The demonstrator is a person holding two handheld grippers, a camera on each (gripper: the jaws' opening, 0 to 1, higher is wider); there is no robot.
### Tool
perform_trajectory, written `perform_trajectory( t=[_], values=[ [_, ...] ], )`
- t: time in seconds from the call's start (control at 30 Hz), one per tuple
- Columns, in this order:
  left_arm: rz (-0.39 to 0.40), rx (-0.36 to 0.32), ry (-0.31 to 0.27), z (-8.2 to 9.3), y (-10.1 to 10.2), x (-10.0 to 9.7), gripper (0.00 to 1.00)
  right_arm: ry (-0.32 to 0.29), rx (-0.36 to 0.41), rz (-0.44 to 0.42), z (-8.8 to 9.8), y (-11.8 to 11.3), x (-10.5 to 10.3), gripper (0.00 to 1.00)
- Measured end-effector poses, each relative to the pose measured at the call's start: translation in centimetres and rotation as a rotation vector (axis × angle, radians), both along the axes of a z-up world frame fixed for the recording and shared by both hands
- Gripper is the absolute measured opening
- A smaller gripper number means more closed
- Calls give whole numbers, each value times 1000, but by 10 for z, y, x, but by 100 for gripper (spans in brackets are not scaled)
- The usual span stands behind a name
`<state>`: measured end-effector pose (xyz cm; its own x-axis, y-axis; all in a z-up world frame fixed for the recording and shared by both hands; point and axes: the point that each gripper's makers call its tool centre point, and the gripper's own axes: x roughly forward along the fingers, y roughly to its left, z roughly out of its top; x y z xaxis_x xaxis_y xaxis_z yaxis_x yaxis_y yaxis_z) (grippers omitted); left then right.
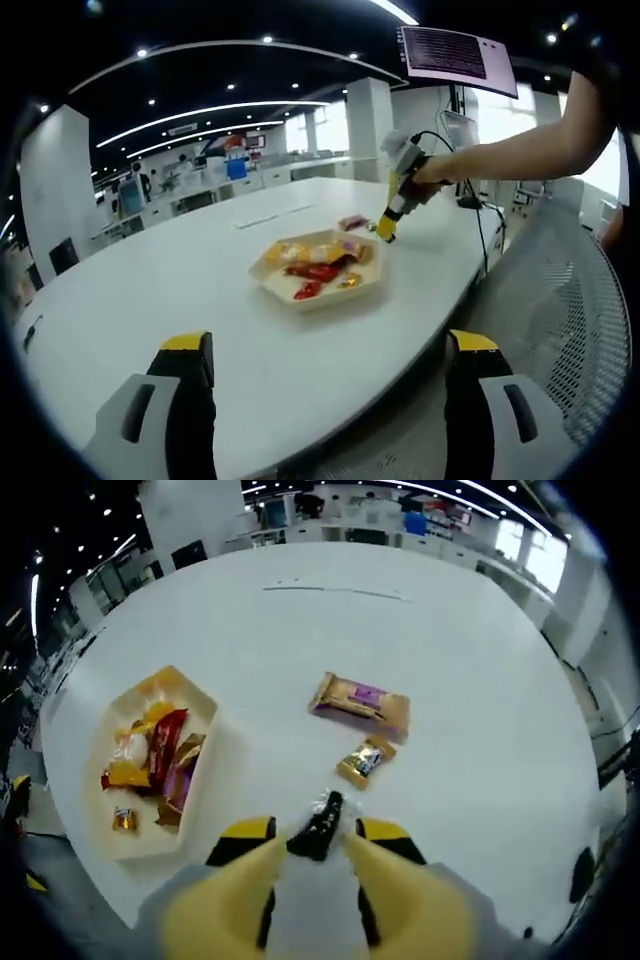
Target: Place the target food into the container with the food tongs after gripping and lifting it, then release it inside without dropping or visibly crushing the food.
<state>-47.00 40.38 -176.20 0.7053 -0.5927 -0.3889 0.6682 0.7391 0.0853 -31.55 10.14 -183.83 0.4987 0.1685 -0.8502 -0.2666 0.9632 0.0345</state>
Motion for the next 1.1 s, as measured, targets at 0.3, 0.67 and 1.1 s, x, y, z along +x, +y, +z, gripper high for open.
perform_trajectory(
  t=[0.3,0.67,1.1],
  values=[
    [-3,3,8,-1,-1,-1,91,-13,29,-60,2,-3,3,30],
    [-5,3,14,-2,-1,-1,90,-35,37,-98,3,-8,10,31],
    [-5,5,20,-3,-1,-2,88,-10,17,-38,2,-5,6,23]
  ],
)
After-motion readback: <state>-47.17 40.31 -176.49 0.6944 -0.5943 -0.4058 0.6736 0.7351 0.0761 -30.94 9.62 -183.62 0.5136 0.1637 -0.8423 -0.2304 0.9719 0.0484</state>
